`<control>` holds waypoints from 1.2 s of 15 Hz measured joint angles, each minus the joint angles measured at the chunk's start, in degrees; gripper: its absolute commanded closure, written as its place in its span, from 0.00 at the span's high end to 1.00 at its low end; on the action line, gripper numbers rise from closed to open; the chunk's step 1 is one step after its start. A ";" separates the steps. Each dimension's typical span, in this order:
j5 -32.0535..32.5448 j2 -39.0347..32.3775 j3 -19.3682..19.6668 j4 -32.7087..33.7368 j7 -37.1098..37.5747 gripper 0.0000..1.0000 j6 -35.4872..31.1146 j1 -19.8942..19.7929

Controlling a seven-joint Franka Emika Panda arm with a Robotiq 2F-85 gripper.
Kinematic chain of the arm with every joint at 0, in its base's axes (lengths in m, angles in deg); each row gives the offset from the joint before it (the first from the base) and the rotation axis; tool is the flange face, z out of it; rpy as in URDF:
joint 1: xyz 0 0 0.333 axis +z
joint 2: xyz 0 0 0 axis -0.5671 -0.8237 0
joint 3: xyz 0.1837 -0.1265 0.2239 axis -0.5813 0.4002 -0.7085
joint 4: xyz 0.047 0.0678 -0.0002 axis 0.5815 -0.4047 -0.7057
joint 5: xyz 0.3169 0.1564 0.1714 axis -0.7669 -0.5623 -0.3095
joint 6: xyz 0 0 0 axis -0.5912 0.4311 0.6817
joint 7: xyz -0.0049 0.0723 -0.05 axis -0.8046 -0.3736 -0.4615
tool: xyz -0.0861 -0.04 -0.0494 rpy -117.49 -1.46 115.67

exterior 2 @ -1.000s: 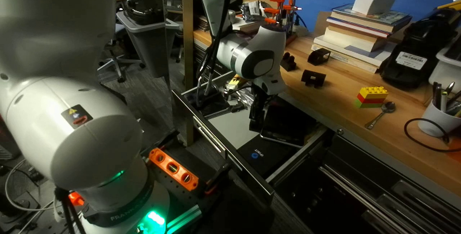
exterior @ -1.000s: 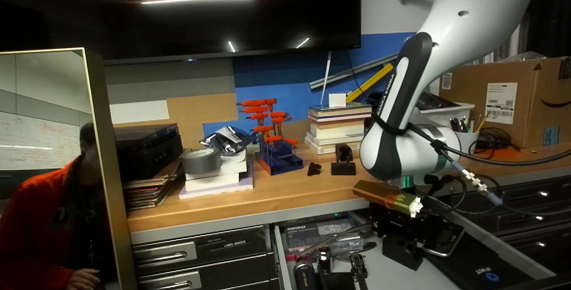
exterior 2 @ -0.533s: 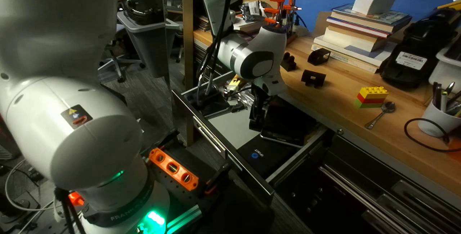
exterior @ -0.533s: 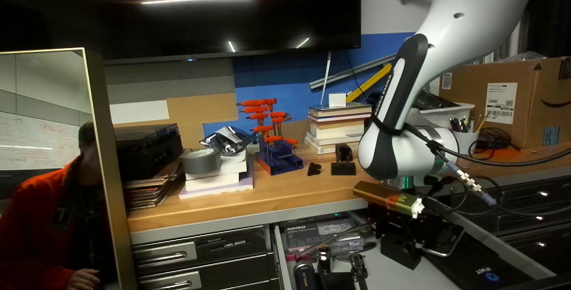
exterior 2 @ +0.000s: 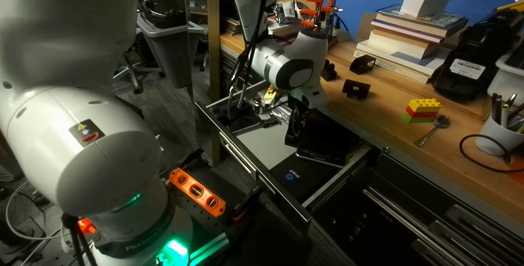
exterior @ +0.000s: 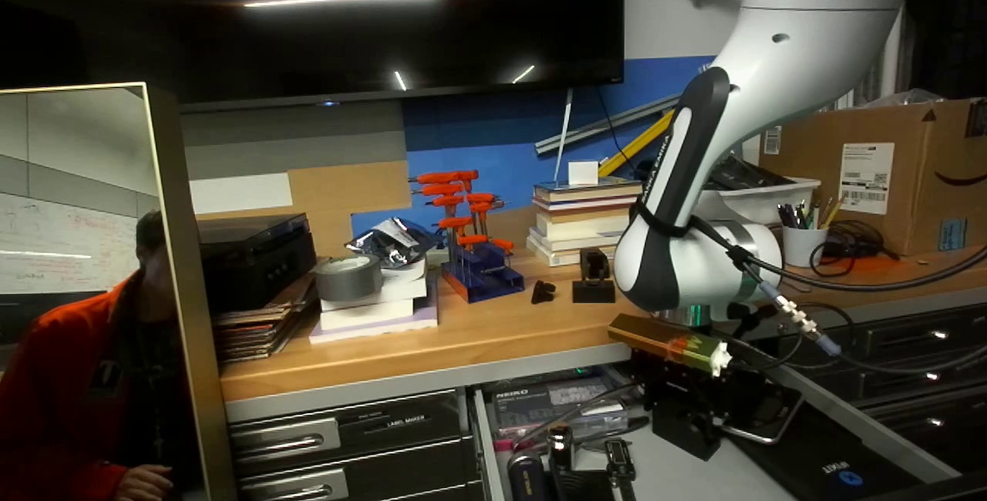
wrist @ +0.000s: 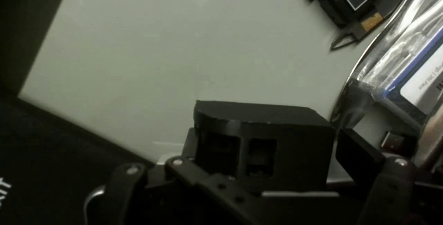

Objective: Open the top middle drawer then remove two black objects from the drawer

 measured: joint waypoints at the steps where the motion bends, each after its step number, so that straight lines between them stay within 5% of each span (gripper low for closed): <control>1: -0.01 -0.34 0.00 0.35 -0.43 1.00 0.00 -0.07; 6: -0.02 -1.88 0.00 2.06 -1.58 1.00 0.09 -0.42; 7: -0.02 -2.12 0.00 2.36 -1.63 0.75 0.09 -0.42; 9: -0.02 -2.39 0.00 2.77 -1.63 0.68 0.10 -0.42; 15: -0.05 -2.44 0.02 3.35 -1.63 0.22 0.10 -0.41; 18: -0.05 -2.06 0.14 3.36 -1.62 0.21 0.18 -0.24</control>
